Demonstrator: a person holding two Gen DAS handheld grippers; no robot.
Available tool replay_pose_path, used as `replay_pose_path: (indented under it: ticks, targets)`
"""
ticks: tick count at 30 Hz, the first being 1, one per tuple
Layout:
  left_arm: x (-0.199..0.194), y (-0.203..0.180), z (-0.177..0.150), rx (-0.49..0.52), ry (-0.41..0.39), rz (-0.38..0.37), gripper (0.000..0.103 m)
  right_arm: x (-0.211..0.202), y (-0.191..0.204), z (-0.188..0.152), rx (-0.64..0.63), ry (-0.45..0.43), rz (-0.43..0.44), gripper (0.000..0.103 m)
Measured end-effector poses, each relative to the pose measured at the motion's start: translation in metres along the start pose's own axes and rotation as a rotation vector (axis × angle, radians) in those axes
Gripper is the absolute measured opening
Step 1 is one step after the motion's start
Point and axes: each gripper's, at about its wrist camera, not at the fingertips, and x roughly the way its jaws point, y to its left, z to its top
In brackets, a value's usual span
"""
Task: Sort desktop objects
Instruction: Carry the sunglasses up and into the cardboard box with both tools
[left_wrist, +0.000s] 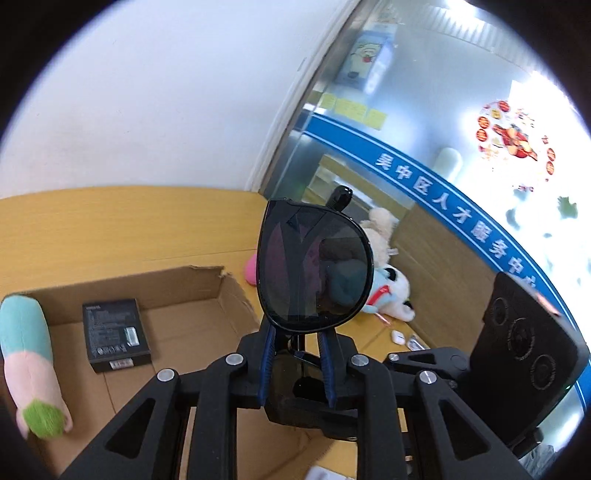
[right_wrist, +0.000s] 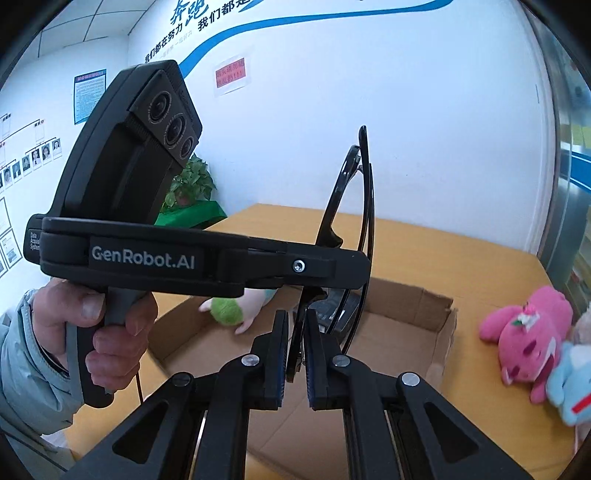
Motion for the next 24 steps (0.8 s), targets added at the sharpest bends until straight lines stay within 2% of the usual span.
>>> replay_pose_path:
  ticks: [4, 8, 11, 15, 21, 24]
  targets:
    - [0.037, 0.033, 0.023, -0.065, 0.062, 0.008, 0.021, 0.036, -0.037, 0.02, 0.056, 0.049, 0.046, 0.007]
    - [0.088, 0.073, 0.027, -0.138, 0.151, 0.005, 0.021, 0.087, -0.071, 0.025, 0.09, 0.142, 0.042, 0.007]
    - [0.127, 0.107, 0.017, -0.225, 0.228, 0.026, 0.02, 0.129, -0.098, 0.012, 0.151, 0.229, 0.066, 0.007]
    - [0.171, 0.143, -0.004, -0.335, 0.348, 0.09, 0.02, 0.182, -0.125, -0.013, 0.228, 0.358, 0.11, 0.007]
    - [0.211, 0.167, -0.025, -0.418, 0.471, 0.161, 0.021, 0.232, -0.154, -0.043, 0.38, 0.482, 0.164, 0.007]
    - [0.216, 0.17, -0.022, -0.43, 0.48, 0.189, 0.021, 0.247, -0.168, -0.05, 0.434, 0.529, 0.172, 0.007]
